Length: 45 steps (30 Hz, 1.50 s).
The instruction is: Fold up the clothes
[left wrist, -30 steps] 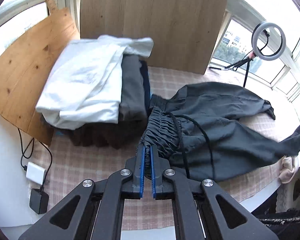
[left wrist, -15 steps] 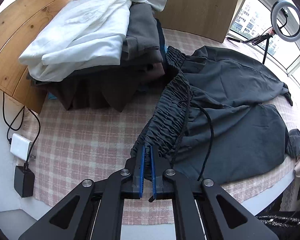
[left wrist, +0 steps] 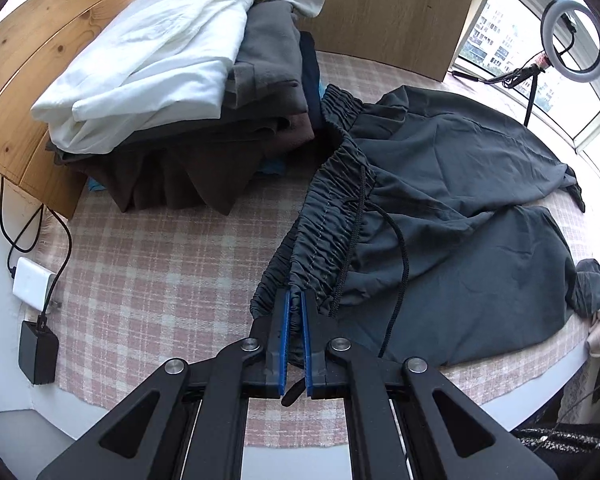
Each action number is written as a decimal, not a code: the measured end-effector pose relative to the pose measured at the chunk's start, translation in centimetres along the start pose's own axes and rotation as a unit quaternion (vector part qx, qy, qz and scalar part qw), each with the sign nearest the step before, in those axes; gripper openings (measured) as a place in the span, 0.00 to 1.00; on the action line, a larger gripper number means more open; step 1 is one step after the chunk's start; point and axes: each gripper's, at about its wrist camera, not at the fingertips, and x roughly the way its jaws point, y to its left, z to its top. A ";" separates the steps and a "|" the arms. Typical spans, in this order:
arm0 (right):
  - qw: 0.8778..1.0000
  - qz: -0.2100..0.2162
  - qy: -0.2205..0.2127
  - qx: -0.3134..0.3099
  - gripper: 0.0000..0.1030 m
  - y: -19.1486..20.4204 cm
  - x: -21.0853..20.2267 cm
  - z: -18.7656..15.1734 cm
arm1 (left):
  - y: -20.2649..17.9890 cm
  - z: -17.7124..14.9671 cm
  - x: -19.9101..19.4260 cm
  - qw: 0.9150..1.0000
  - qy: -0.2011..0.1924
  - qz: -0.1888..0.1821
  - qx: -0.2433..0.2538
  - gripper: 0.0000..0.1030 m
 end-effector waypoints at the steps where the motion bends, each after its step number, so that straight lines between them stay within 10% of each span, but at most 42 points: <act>1: 1.000 0.013 -0.005 0.011 0.03 -0.4 0.1 0.3 | 0.1 0.0 -0.1 1.000 -0.001 0.002 -0.001 0.05; 12: 0.980 0.143 -0.121 0.066 0.01 0.8 -13.2 0.4 | 1.2 0.4 -0.2 1.000 0.001 0.007 -0.018 0.05; 16: 0.988 0.060 -0.143 0.000 0.03 5.6 -12.4 5.8 | 0.9 1.0 0.4 1.000 0.005 0.011 -0.016 0.05; 19: 0.995 -0.047 -0.048 -0.073 0.17 7.2 -5.3 11.7 | 0.5 1.1 0.7 1.000 0.008 0.014 -0.013 0.05; 22: 0.998 -0.047 -0.014 -0.035 0.17 4.2 -3.2 14.0 | 0.2 1.0 0.8 1.000 0.011 0.019 -0.012 0.05; 30: 0.987 -0.025 -0.057 -0.150 0.43 3.6 -5.2 6.8 | -0.4 0.8 1.2 0.999 0.015 0.025 -0.022 0.05; 39: 0.916 -0.097 0.017 -0.390 0.53 9.0 2.7 -0.3 | -0.9 0.8 1.9 0.999 0.022 0.027 -0.024 0.05; 43: 0.902 -0.132 0.022 -0.411 0.48 8.5 4.3 0.2 | -1.0 0.8 1.9 0.999 0.022 0.032 -0.026 0.05; 45: 0.918 -0.110 0.021 -0.380 0.22 7.8 3.4 1.7 | -1.1 1.0 1.8 0.999 0.021 0.035 -0.021 0.05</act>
